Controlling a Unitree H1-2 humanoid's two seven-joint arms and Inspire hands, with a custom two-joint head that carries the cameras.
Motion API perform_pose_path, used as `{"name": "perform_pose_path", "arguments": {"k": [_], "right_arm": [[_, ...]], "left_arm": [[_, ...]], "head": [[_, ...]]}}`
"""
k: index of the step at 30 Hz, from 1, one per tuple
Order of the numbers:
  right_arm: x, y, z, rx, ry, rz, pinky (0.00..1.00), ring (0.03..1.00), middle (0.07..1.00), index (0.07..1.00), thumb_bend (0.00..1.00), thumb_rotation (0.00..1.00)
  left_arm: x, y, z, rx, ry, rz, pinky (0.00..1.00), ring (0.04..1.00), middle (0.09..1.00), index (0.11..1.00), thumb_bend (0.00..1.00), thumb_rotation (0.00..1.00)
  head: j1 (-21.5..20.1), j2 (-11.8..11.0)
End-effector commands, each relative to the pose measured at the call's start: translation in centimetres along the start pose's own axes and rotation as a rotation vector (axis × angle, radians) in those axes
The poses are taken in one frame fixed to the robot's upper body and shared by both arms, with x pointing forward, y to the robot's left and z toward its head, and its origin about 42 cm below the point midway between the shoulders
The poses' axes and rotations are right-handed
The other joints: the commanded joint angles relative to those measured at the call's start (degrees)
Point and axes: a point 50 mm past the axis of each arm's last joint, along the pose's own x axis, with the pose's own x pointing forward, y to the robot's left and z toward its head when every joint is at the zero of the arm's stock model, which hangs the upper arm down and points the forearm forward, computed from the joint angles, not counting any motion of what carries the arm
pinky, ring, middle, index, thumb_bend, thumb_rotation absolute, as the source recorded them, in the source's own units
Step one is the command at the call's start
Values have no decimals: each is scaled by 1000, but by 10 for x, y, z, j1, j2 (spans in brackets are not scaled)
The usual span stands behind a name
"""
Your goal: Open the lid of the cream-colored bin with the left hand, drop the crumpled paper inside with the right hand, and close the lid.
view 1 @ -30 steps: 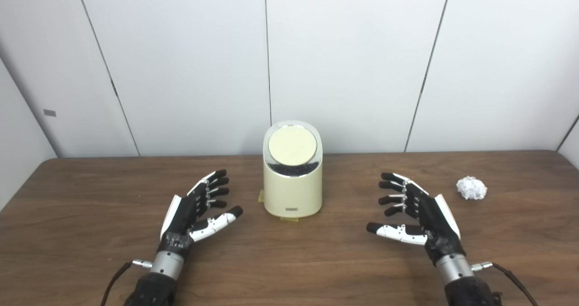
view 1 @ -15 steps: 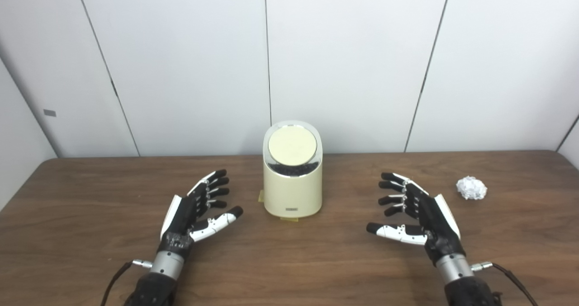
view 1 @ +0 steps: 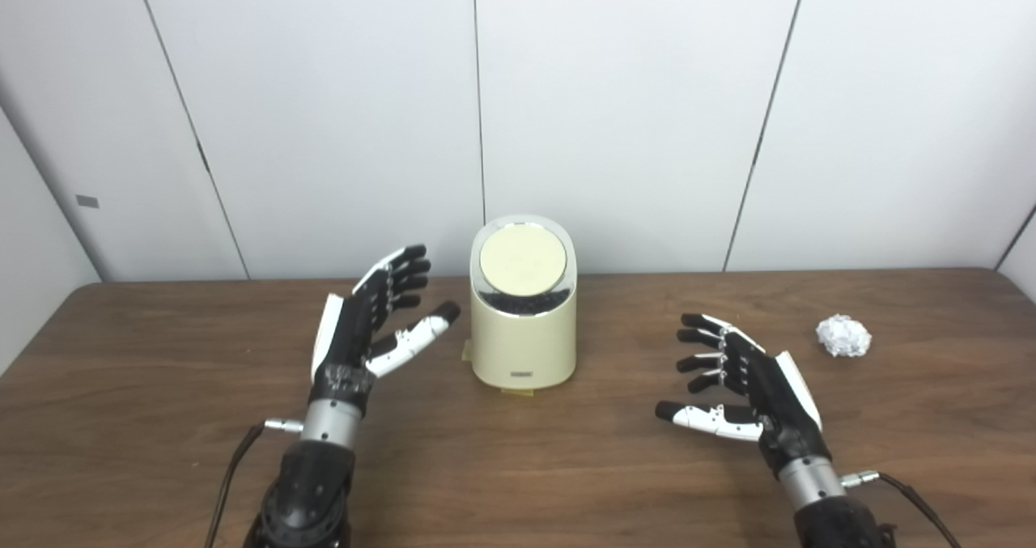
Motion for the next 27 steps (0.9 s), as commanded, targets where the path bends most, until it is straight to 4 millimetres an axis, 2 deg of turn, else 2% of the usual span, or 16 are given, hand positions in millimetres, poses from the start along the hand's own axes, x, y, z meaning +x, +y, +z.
{"name": "perform_pose_path", "arguments": {"k": [1, 7, 15, 27], "right_arm": [[13, -8, 22, -8, -110, -12, 501, 642, 773, 785, 763, 127], [13, -9, 22, -17, -111, -8, 500, 643, 773, 788, 765, 132], [15, -6, 22, -12, -112, -4, 506, 640, 771, 785, 756, 114], [15, -5, 24, -8, -116, -6, 506, 643, 772, 787, 751, 124]], "left_arm": [[18, 1, 24, -2, -83, 7, 754, 806, 821, 861, 768, 360], [32, -10, 39, -12, -114, -3, 690, 801, 824, 861, 755, 339], [49, -26, 54, -33, -134, -15, 741, 851, 844, 870, 765, 314], [75, -43, 64, 73, -173, -39, 784, 845, 824, 856, 800, 280]], "head": [[1, 1], [6, 1], [9, 0], [5, 2]]}}
